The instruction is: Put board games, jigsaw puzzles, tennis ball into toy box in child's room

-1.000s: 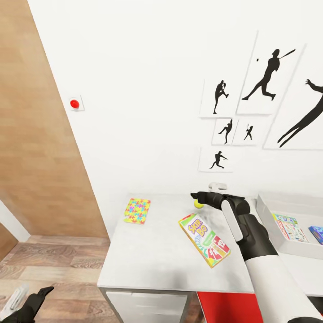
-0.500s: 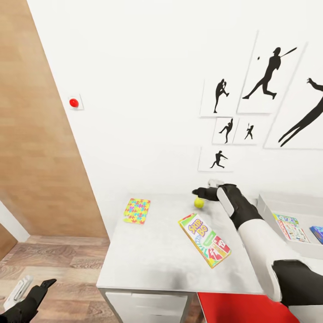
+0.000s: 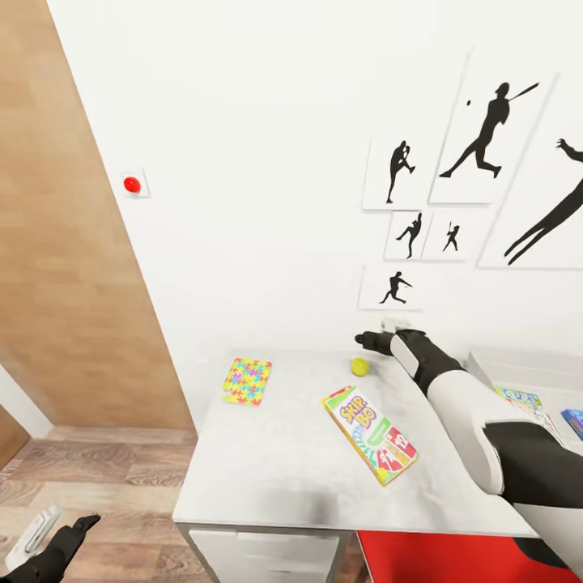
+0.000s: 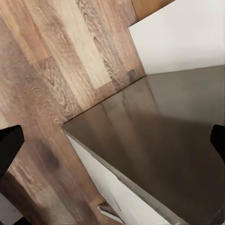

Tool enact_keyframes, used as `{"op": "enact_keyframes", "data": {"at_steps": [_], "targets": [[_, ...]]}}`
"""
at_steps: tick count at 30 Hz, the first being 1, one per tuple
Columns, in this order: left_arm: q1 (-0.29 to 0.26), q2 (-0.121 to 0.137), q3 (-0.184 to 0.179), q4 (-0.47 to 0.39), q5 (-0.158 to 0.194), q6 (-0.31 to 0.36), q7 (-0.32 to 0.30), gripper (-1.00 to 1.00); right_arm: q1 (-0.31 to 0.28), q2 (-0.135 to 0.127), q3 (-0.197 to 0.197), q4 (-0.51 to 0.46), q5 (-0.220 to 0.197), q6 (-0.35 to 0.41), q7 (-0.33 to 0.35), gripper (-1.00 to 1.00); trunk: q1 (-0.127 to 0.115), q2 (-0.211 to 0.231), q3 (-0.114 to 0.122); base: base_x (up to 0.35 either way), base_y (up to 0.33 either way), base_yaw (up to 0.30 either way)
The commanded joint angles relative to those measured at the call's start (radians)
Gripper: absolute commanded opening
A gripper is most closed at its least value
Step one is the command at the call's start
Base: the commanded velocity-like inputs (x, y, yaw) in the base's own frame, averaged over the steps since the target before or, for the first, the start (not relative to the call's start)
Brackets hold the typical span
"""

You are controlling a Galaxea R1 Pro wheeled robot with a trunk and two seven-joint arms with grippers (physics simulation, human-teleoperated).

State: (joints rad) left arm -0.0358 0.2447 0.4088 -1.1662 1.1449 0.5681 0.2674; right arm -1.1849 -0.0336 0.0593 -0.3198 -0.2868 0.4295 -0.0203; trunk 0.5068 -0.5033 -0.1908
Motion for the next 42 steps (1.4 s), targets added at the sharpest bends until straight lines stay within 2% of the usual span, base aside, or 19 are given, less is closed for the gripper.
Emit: {"op": "enact_keyframes", "data": {"at_steps": [1, 4, 5, 6, 7, 9, 11, 13, 14, 15, 18, 26, 29, 32, 33, 37, 42], "targets": [[0.0, -0.001, 0.001, 0.001, -0.006, 0.003, 0.009, 1.0, -0.006, -0.001, 0.007, 0.013, -0.008, 0.011, -0.007, 1.0, 0.001, -0.002, -0.002, 0.209, 0.0, 0.0], [-0.001, -0.001, 0.008, -0.014, -0.013, 0.015, 0.006, 1.0, -0.01, -0.001, 0.009, 0.025, -0.007, 0.052, -0.01, 1.0, 0.001, -0.002, -0.002, 0.19, 0.0, 0.0], [-0.001, -0.001, 0.011, -0.042, 0.0, 0.032, 0.006, 1.0, -0.01, -0.001, 0.011, 0.026, -0.008, 0.062, -0.01, 1.0, 0.001, -0.002, -0.002, 0.085, 0.0, 0.0], [-0.001, 0.001, 0.014, -0.089, 0.074, 0.112, 0.012, 1.0, -0.01, 0.0, 0.012, 0.025, -0.008, 0.078, -0.006, 1.0, 0.005, -0.009, -0.005, 0.028, 0.0, 0.0], [-0.002, 0.006, 0.011, -0.092, 0.11, 0.155, 0.02, 1.0, -0.011, -0.001, 0.012, 0.026, -0.009, 0.085, -0.005, 1.0, 0.008, -0.016, -0.008, 0.009, 0.0, 0.0], [-0.003, 0.01, 0.013, -0.083, 0.12, 0.164, 0.023, 1.0, -0.011, -0.001, 0.012, 0.025, -0.009, 0.087, -0.004, 1.0, 0.016, -0.03, -0.014, 0.006, 0.0, 0.0], [-0.004, 0.013, 0.01, -0.08, 0.109, 0.166, 0.025, 1.0, -0.01, -0.001, 0.013, 0.025, -0.008, 0.087, 0.0, 1.0, 0.024, -0.044, -0.021, 0.002, 0.0, 0.0], [-0.004, 0.012, 0.009, -0.085, 0.06, 0.165, 0.02, 1.0, -0.01, -0.001, 0.014, 0.025, -0.008, 0.088, 0.007, 1.0, 0.031, -0.058, -0.027, 0.0, 0.0, 0.0], [-0.004, 0.01, 0.008, -0.088, 0.006, 0.165, 0.016, 1.0, -0.01, -0.001, 0.015, 0.025, -0.008, 0.089, 0.01, 1.0, 0.035, -0.065, -0.03, 0.0, 0.0, 0.0], [-0.005, 0.01, 0.008, -0.087, -0.023, 0.167, 0.013, 1.0, -0.01, -0.001, 0.015, 0.026, -0.007, 0.091, 0.012, 1.0, 0.039, -0.072, -0.033, 0.0, 0.0, 0.0], [-0.009, 0.012, 0.008, -0.075, -0.049, 0.167, 0.015, 1.0, -0.01, -0.001, 0.016, 0.026, -0.006, 0.095, 0.015, 1.0, 0.051, -0.093, -0.043, 0.0, 0.0, 0.0], [-0.034, 0.014, 0.012, -0.014, -0.058, 0.167, 0.021, 1.0, -0.012, -0.003, 0.015, 0.025, -0.005, 0.097, 0.016, 1.0, 0.081, -0.149, -0.068, 0.0, 0.0, 0.0], [-0.038, 0.014, 0.014, -0.006, -0.058, 0.167, 0.022, 1.0, -0.014, -0.003, 0.012, 0.026, -0.005, 0.127, 0.014, 1.0, 0.093, -0.17, -0.077, 0.0, 0.0, 0.0], [-0.04, 0.014, 0.016, -0.002, -0.058, 0.167, 0.023, 1.0, -0.02, -0.017, 0.011, 0.025, -0.006, 0.174, 0.015, 1.0, 0.104, -0.191, -0.086, 0.0, 0.0, 0.0], [-0.04, 0.014, 0.017, 0.0, -0.058, 0.167, 0.024, 1.0, -0.025, -0.03, 0.01, 0.023, -0.006, 0.183, 0.016, 1.0, 0.108, -0.198, -0.09, 0.0, 0.0, 0.0], [-0.041, 0.014, 0.017, 0.001, -0.059, 0.168, 0.025, 1.0, -0.03, -0.049, 0.013, -0.004, -0.006, 0.186, 0.018, 1.0, 0.123, -0.226, -0.103, 0.0, 0.0, 0.0], [-0.041, 0.015, 0.018, 0.004, -0.06, 0.168, 0.025, 1.0, -0.03, -0.056, 0.015, -0.028, -0.007, 0.188, 0.021, 1.0, 0.143, -0.261, -0.123, 0.0, 0.0, 0.0]]}}
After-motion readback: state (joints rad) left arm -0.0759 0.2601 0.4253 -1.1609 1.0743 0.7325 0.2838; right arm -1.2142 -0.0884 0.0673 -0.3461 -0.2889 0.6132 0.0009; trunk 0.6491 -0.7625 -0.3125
